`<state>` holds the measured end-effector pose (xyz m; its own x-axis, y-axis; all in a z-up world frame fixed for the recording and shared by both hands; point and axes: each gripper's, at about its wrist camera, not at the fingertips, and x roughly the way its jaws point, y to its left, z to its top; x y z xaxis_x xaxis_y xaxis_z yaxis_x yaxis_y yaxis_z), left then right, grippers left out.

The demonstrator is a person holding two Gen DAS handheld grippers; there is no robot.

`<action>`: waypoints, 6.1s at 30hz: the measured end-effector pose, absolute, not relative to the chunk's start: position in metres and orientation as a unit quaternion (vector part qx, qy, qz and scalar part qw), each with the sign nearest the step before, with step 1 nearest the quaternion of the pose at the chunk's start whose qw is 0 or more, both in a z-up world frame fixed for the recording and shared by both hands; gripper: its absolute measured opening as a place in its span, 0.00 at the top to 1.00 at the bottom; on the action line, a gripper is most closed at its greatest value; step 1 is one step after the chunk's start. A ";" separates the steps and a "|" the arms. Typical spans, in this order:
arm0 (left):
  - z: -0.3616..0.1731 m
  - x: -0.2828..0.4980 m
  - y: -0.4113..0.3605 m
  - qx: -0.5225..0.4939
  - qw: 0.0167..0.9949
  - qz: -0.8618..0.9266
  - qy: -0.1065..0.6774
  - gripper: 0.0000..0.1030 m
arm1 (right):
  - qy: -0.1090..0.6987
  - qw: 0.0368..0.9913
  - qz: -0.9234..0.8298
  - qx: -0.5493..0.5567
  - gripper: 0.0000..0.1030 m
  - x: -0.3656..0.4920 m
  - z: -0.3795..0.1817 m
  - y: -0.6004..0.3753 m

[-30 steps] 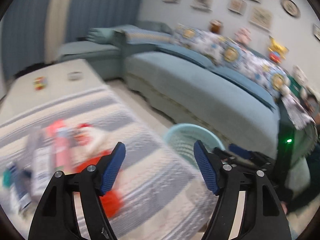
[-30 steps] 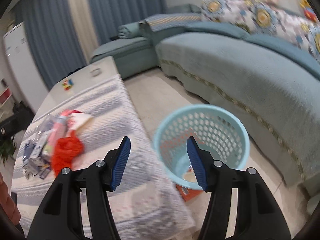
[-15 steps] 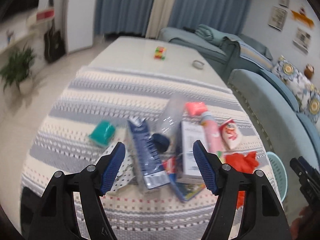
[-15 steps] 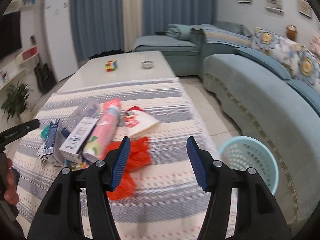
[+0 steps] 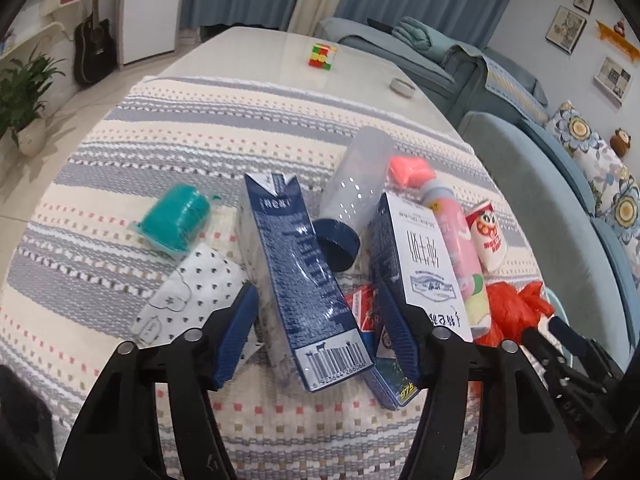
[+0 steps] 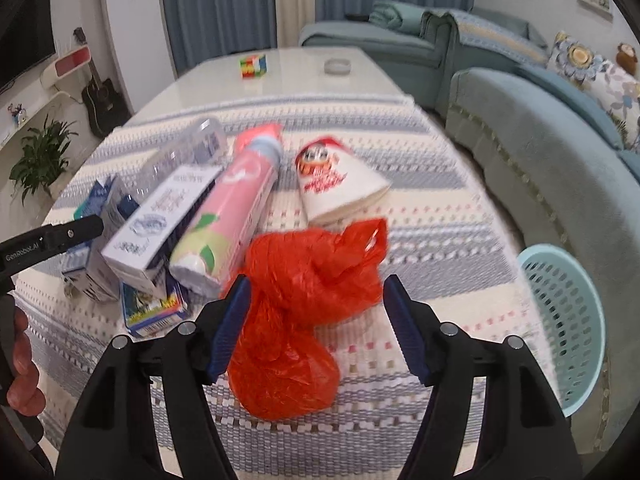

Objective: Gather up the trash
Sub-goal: 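Grasp the blue milk carton with the left tool while the right tool grasps the red bag, then carry the carton and red bag to the basket and release both, then grasp the polka-dot tissue pack with the left tool while the right tool grasps the pink spray bottle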

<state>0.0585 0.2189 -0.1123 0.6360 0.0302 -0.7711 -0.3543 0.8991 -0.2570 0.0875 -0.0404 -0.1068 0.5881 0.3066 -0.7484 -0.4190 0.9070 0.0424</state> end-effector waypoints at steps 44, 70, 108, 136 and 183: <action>0.033 0.070 0.051 -0.164 0.950 -0.153 0.219 0.57 | 0.266 0.960 0.068 0.051 0.81 0.078 -0.017 -0.235; -0.108 0.188 -0.160 -0.024 0.860 -0.298 0.414 0.62 | 0.426 0.888 -0.088 0.150 0.80 0.127 -0.162 -0.381; 0.005 0.058 0.053 -0.107 0.938 -0.121 0.306 0.47 | 0.348 0.934 0.061 0.048 0.46 0.084 -0.029 -0.232; -0.136 0.017 0.250 -0.094 0.873 0.077 0.473 0.42 | 0.452 0.858 0.239 -0.042 0.60 0.135 -0.083 0.022; -0.064 0.012 0.183 -0.116 0.910 -0.025 0.396 0.98 | 0.528 0.794 0.295 -0.060 0.56 0.109 -0.107 -0.034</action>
